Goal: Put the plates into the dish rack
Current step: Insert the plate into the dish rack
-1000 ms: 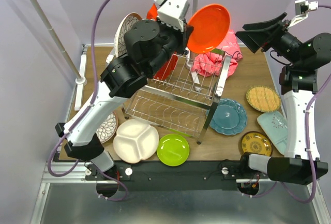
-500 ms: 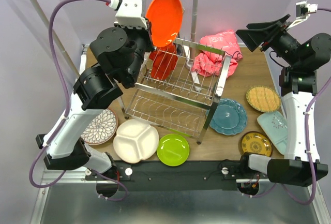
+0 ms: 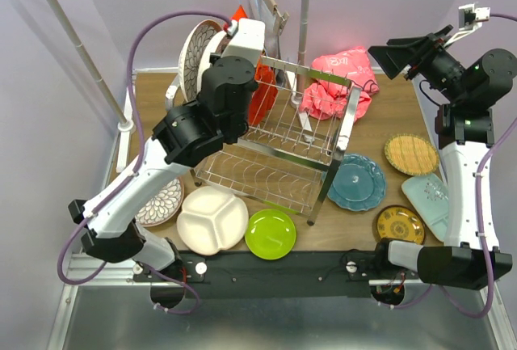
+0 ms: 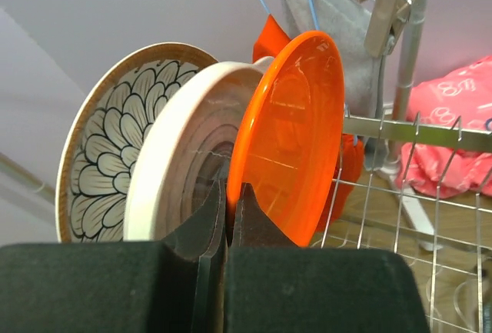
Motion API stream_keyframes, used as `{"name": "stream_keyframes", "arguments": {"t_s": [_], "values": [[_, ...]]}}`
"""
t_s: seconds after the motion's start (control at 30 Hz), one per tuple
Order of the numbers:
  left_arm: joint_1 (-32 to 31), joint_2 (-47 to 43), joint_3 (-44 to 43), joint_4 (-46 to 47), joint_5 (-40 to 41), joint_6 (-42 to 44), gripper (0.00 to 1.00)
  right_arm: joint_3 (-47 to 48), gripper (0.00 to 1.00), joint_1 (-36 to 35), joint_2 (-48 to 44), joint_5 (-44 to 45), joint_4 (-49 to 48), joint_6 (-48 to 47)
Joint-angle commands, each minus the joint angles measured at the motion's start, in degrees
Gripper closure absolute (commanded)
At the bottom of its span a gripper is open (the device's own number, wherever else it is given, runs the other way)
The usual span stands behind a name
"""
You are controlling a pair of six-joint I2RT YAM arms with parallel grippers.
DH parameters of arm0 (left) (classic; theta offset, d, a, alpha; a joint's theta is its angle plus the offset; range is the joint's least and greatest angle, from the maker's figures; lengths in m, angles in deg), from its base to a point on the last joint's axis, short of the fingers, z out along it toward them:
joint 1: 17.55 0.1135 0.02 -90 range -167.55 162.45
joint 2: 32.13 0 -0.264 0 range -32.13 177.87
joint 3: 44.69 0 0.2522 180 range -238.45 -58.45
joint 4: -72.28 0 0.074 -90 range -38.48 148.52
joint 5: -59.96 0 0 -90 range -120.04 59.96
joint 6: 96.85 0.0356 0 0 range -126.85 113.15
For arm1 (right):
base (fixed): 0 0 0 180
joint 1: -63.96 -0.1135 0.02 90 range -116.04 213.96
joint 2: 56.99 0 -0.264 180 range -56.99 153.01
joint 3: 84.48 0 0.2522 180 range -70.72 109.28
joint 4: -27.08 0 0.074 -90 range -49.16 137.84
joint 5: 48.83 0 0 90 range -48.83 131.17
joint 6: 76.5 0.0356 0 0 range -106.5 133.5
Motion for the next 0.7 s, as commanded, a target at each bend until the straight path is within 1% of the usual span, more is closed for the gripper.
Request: {"name": "stream_keyframes", "arguments": {"t_s": [0.0,0.27,0.43,0.67], "values": [[-0.42,-2.22,3.96,4.84,1.20,5.59,1.00,-0.84,0.00,-0.21,0.49,1.80,1.35,-1.33],[-0.33,-4.86,11.08,11.25,-1.27,11.49,1.00,-1.37,0.00,-0.21,0.23,1.98,1.53,-1.42],[-0.16,-5.56,12.93,13.71,-1.18,13.95,1.00,-1.54,0.00,-0.12,-0.12,2.16,1.62,-1.42],[0.46,-6.53,14.16,14.78,-1.44,16.06,1.00,-2.07,0.00,-0.12,-0.65,2.33,1.79,-1.24]]}}
